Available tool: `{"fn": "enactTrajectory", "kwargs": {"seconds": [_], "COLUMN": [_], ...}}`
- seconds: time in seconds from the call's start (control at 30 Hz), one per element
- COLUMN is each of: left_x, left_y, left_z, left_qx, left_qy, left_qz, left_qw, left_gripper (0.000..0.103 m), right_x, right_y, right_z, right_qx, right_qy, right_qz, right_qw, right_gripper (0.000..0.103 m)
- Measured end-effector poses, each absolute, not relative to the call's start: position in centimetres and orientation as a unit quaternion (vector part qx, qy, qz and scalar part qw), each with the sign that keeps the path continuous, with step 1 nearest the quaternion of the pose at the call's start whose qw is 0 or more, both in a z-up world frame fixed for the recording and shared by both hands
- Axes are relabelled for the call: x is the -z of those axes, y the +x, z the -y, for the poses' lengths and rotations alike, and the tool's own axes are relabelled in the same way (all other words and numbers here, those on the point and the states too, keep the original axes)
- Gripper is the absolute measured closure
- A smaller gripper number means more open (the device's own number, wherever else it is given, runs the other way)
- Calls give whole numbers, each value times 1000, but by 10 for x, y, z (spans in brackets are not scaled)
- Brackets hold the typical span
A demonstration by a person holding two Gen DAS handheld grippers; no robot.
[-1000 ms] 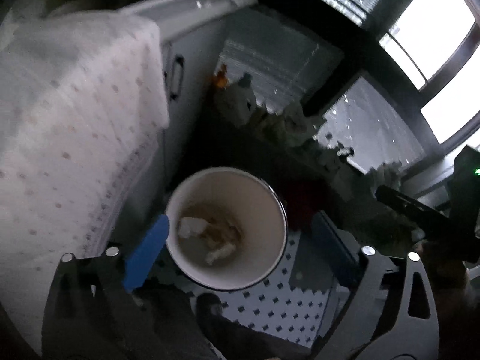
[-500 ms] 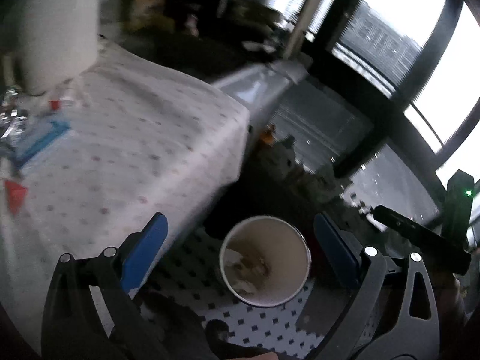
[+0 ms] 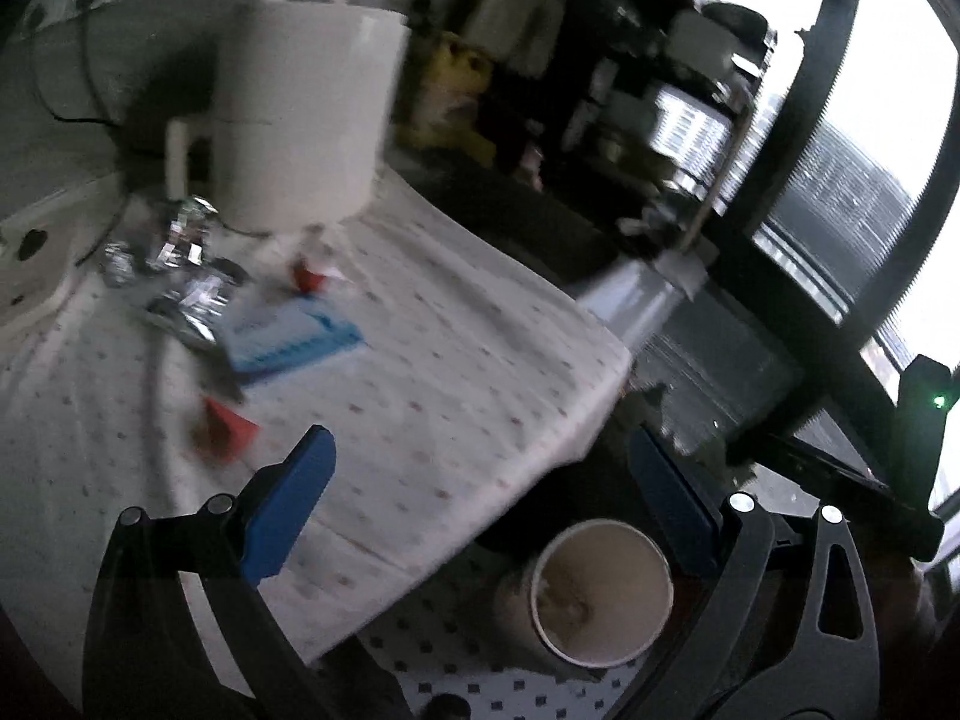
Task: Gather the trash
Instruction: 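Move both grippers back over the counter toward the foil wrappers, then grasp the foil snack bag with the left gripper while the right gripper grasps the red-white paper scrap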
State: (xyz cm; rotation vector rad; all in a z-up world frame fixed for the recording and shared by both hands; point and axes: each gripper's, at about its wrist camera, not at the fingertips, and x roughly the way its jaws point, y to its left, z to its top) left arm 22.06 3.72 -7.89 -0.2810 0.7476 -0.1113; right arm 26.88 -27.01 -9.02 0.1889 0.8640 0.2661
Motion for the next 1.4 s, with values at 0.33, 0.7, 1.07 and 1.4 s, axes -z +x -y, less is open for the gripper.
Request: {"fn": "enactTrajectory", "kwargs": {"seconds": [0.33,0.7,1.07,1.4], "left_x": [70,77,96,138], "left_y": [233,253,291,358], "left_z": [-145,-233,-282,-296], "left_qx": [-16,-65,-54,-23], "left_qy": [-191,-215,-208,-199], "left_qz": [-327,-313,-320,-386], "left_qw": [925,923,923,900], "left_gripper": [6,6,8,36], "right_x": [75,76,90,109], "right_y": [319,362,392,415], "right_z": [175,84,15,-20], "right_qx": [-175,-223,-222,-204], "right_qy": [50,19,1,-11], "right_qz": [-405,-413,-425,-438], "right_qw": [896,883,878,875], "right_gripper": [8,8,8,8]}}
